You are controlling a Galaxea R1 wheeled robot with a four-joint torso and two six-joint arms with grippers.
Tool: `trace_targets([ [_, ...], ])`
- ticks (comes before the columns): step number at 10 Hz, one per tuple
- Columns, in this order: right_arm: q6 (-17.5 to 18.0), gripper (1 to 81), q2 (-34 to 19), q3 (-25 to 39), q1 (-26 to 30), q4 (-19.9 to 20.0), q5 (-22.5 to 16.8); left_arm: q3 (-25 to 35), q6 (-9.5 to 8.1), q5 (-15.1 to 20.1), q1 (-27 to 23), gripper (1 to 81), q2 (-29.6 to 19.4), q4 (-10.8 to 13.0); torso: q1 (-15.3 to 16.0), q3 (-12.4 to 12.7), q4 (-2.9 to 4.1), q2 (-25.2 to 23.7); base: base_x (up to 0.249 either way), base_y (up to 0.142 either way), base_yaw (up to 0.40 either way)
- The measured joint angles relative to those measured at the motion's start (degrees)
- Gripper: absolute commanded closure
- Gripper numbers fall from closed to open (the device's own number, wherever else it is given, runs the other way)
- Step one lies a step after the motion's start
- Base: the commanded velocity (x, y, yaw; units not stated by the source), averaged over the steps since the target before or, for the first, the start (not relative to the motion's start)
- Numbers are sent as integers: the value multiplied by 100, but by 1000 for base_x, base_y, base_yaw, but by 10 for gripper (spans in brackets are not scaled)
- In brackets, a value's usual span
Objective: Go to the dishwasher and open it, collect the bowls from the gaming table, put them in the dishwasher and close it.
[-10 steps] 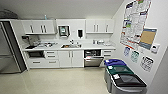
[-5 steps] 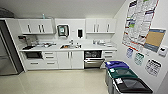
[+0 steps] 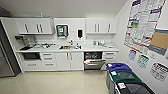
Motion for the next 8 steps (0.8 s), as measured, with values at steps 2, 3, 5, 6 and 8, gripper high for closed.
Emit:
trace_targets([
  [2, 0, 811, 0, 0, 15, 0, 0, -2, 0, 0, -12, 811, 13, 2, 2, 0, 0, 0, 158, 0, 0],
  [3, 0, 811, -4, 0, 11, -2, -9, -2, 0, 2, -12, 811, 18, 2, 0, 0, 0, 0, 156, 0, 0],
  [5, -2, 811, -2, 0, 15, -9, -6, -4, 0, 2, -15, 811, 16, 2, 2, 0, 0, 0, 156, 0, 0],
  [6, 0, 811, -4, 0, 13, -11, -5, -6, 0, 5, -12, 811, 21, 2, 2, 0, 0, 0, 155, 0, 0],
  [8, 0, 811, -2, 0, 13, -27, -9, -6, 0, 0, -20, 811, 41, 2, 2, 0, 0, 2, 147, 0, 0],
])
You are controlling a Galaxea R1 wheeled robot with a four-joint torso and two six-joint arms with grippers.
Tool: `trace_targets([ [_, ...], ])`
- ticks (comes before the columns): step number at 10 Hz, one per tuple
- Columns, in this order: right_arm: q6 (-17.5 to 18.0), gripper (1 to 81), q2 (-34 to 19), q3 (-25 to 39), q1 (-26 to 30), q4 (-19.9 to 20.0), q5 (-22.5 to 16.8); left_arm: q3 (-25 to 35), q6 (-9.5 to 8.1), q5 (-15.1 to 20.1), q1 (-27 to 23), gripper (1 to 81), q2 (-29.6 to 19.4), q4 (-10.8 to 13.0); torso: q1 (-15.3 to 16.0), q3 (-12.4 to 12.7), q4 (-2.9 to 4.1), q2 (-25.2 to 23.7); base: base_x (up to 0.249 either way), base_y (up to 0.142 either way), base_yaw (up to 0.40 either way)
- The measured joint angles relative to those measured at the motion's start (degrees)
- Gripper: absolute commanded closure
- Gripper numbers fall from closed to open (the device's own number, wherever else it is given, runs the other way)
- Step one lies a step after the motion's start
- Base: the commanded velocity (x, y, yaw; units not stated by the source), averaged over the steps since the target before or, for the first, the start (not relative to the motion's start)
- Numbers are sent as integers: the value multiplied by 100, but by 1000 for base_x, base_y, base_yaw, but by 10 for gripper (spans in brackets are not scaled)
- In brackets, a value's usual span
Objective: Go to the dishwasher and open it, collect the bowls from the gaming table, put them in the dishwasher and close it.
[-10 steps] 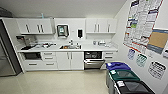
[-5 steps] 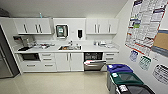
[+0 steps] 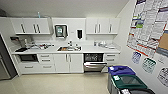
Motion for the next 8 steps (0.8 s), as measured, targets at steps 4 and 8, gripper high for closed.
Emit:
trace_targets([
  [4, 0, 811, 5, 0, -16, -15, -2, 0, 1, 2, 2, 811, 5, 0, 0, 0, 0, 0, 145, 0, 0],
  [8, 0, 811, 5, -6, -11, -20, -5, 0, 1, 13, 35, 811, 7, 0, -5, 0, 0, -2, 113, 0, 0],
])
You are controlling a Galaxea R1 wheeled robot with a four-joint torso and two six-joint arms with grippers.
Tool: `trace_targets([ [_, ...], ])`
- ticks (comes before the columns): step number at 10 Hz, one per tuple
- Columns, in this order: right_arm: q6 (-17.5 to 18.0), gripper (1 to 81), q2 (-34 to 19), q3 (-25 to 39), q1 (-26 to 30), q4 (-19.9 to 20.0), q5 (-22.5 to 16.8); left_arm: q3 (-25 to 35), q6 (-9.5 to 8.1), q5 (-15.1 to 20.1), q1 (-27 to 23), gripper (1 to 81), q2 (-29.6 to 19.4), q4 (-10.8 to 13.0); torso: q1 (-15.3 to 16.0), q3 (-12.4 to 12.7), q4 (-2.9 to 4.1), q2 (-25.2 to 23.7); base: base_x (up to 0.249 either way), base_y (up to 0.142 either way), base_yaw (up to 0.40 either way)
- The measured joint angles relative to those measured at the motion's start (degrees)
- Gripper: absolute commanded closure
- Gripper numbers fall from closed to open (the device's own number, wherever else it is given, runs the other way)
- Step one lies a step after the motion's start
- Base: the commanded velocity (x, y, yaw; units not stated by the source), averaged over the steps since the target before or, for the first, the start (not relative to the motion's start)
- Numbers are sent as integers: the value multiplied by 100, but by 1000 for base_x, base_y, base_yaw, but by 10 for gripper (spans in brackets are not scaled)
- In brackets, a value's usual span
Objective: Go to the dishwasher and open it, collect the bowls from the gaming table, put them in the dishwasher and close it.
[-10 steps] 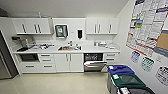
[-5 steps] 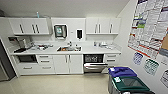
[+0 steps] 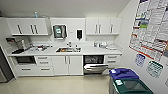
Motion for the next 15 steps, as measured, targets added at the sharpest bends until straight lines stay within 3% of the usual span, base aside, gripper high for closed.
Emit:
trace_targets([
  [15, -2, 811, 11, -5, -5, -44, 0, 0, 0, -9, -38, 811, 0, 0, 5, 0, 0, 2, 96, 0, 0],
])
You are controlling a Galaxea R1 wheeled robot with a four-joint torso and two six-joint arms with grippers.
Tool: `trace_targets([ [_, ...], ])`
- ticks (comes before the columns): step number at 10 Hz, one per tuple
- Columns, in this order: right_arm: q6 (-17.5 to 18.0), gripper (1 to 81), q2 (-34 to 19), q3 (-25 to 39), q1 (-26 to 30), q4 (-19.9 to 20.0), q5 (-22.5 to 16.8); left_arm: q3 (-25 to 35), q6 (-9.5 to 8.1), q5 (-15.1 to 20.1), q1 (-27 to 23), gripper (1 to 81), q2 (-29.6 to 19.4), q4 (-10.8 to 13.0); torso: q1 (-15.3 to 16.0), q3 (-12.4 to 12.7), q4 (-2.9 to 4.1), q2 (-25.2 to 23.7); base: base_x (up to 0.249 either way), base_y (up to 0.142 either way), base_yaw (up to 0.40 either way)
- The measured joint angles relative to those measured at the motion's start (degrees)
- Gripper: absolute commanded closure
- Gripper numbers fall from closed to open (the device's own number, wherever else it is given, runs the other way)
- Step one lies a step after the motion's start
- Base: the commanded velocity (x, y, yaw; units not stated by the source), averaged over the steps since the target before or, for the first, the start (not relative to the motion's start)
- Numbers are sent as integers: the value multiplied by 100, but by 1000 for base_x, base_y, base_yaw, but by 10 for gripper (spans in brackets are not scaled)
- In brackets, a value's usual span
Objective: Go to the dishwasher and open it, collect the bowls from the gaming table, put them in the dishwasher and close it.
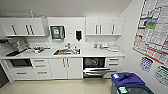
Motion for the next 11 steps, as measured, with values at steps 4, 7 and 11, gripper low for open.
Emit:
trace_targets([
  [4, 0, 811, -11, -4, -20, -2, -4, 4, -1, 11, 11, 811, 0, 0, -8, 0, 0, -2, 92, 0, 0],
  [7, 0, 811, 72, -4, 16, -6, 5, -9, -1, 15, -15, 811, -28, 2, -2, -2, 0, 2, 95, 0, 0],
  [11, 0, 811, -9, -33, -2, -22, -1, 15, -1, -5, 10, 811, 41, 2, -10, 0, 0, -2, 101, 0, 0],
])
